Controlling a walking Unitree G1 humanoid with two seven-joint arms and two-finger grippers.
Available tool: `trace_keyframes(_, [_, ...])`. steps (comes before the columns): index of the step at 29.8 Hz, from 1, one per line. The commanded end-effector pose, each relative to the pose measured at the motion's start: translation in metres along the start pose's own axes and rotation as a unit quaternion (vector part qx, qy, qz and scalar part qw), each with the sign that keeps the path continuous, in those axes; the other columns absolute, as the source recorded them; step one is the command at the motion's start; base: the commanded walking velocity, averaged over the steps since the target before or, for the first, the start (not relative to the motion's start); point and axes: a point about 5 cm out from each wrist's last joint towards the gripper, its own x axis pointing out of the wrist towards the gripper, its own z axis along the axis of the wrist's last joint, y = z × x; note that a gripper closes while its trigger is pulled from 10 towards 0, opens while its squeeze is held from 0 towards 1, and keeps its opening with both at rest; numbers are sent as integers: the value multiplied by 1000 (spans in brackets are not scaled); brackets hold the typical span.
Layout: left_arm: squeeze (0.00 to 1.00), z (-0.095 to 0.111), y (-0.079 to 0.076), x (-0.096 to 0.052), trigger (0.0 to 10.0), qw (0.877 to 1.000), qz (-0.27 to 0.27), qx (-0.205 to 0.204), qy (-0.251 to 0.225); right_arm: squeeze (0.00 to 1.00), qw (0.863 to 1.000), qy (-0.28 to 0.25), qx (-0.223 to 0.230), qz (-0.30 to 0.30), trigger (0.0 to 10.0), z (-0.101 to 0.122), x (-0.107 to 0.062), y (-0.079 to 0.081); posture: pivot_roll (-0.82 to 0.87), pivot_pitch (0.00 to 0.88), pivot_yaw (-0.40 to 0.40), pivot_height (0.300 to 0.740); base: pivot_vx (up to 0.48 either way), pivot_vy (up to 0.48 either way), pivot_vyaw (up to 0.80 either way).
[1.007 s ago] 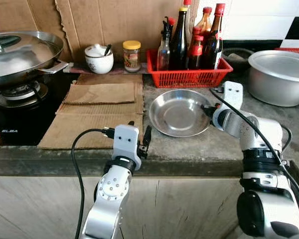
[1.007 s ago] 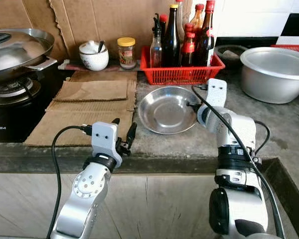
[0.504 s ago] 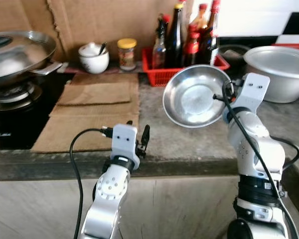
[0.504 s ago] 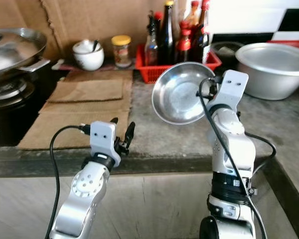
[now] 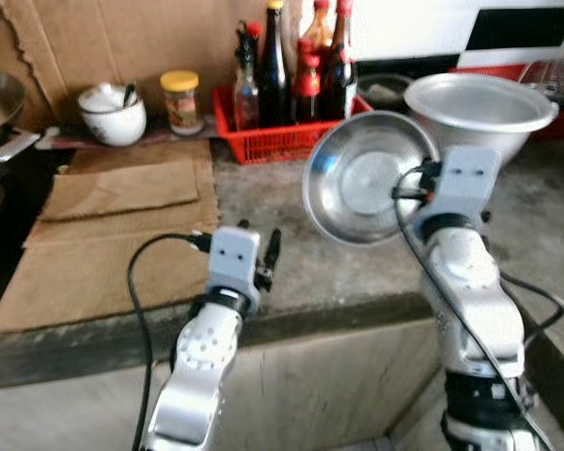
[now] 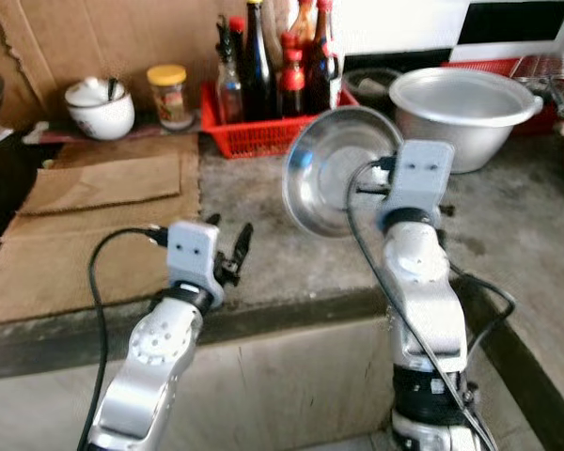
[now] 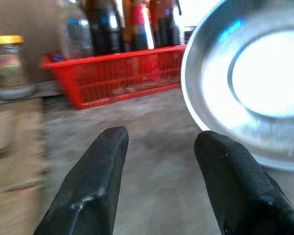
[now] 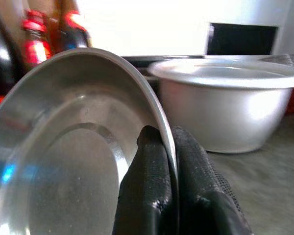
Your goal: Kitchen organization
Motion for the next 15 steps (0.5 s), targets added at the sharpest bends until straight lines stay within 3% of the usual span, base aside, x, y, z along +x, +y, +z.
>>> trace_keyframes(1, [0,-1,-4,1,10000,1000,-7,-5,7,0,999,-26,-4,-23,0,8,-2,-10,8,11,-13,740,0,0,-775])
trace_keyframes(10, [0,5,-1,1,10000,1000,-4,-13,-11,0,999,-27,-3,-22,0,6,-3,-7,13,14,-15,740,0,0,-775])
trace_keyframes(15, [0,6,-3,0,10000,1000,-10,-23,-13,0,999,-30,0,-23,0,8,-1,-7,13,15,-16,740,0,476,-775])
